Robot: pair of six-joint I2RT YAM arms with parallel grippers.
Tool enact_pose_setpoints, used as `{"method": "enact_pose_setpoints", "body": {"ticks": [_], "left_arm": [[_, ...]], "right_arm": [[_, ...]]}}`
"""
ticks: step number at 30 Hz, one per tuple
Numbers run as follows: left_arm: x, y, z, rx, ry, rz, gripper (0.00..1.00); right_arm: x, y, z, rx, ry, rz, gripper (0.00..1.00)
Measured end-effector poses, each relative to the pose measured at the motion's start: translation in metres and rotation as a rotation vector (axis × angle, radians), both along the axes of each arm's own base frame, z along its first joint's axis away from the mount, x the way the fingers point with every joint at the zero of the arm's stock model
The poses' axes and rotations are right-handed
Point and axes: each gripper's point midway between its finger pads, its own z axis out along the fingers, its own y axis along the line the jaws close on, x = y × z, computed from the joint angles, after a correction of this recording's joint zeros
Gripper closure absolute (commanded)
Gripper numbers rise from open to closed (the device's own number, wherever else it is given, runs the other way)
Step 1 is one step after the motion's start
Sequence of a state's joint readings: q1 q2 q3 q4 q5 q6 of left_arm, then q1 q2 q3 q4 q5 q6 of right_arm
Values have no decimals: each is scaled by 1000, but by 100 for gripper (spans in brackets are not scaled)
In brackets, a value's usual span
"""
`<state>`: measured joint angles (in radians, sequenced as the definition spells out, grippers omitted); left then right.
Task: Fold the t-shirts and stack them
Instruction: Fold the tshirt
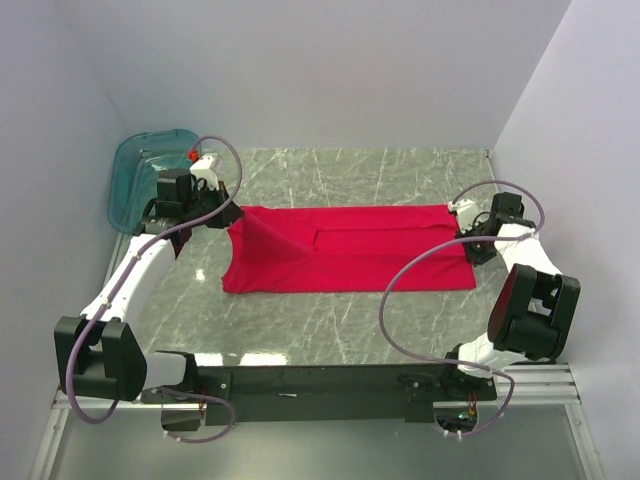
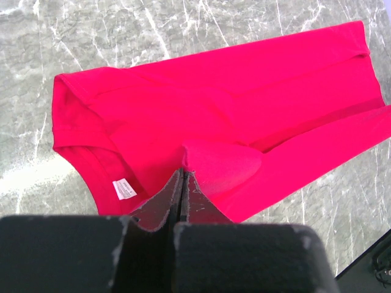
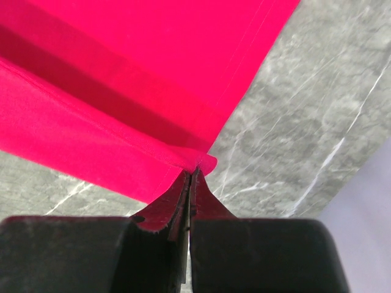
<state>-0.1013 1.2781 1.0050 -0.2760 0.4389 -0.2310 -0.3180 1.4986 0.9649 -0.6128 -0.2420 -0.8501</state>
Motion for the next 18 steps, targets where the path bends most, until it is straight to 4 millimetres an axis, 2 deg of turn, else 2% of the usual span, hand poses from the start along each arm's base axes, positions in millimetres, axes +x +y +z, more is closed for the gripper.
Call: {"method": "enact_pose_setpoints", "body": {"ticks": [9,18], "left_arm": [[2,1,-2,1,5,3,99],[14,-1,4,0,-2,3,99]], "right_arm": [[9,0,-4,22,11,-8,100],[13,-1,-5,28,16,-17,100]]}}
